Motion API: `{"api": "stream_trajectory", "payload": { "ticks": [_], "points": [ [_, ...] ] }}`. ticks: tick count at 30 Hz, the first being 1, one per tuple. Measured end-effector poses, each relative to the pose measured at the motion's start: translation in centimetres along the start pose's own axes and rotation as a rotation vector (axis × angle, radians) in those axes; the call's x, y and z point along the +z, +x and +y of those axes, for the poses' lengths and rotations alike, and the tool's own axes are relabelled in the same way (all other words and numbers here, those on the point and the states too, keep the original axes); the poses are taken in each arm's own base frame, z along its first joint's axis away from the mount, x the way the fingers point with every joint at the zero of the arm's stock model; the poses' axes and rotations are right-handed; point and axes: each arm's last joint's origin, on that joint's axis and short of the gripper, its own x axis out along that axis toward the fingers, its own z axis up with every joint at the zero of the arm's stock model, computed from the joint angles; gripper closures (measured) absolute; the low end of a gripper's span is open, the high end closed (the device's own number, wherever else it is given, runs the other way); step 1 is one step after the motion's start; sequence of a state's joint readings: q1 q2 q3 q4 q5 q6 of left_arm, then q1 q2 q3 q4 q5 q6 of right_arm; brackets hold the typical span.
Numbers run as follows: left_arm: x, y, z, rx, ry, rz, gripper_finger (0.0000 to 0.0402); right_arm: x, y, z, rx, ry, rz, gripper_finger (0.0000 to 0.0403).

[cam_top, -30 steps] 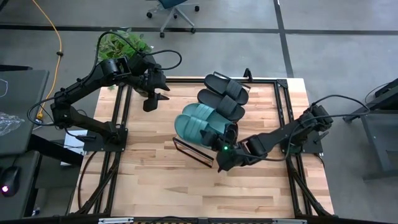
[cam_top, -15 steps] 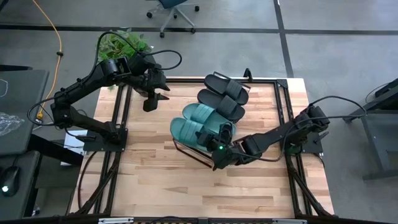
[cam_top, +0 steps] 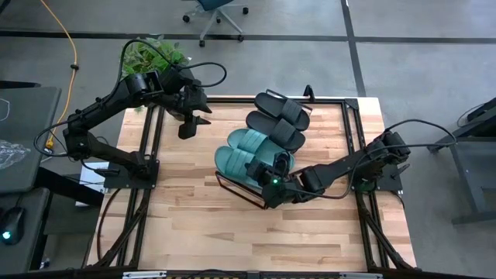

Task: Pick and place slides into the shelf
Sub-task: Put the green slipper on the shelf

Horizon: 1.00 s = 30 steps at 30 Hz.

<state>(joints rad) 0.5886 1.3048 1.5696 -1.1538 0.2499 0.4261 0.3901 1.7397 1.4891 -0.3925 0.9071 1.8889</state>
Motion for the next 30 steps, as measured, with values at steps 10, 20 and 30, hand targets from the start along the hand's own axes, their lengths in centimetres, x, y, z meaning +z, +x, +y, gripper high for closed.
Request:
{"api": "stream_trajectory", "payload": {
  "ticks": [10, 20, 30],
  "points": [
    [0.0, 0.0, 0.0, 0.000, 0.001, 0.000, 0.0228, 0.5, 0.6, -0.2, -0.032, 0.009, 0.000, 0.0403],
    [0.0, 0.0, 0.0, 0.000, 0.000, 0.000, 0.0228, 0.8, 0.9, -0.3, -0.063, 0.006, 0.008, 0.0403],
    [0.0, 0.0, 0.0, 0.000, 0.000, 0.000, 0.0228, 0.7, 1.6, -0.6, -0.072, 0.008, 0.014, 0.0403]
  ]
}}
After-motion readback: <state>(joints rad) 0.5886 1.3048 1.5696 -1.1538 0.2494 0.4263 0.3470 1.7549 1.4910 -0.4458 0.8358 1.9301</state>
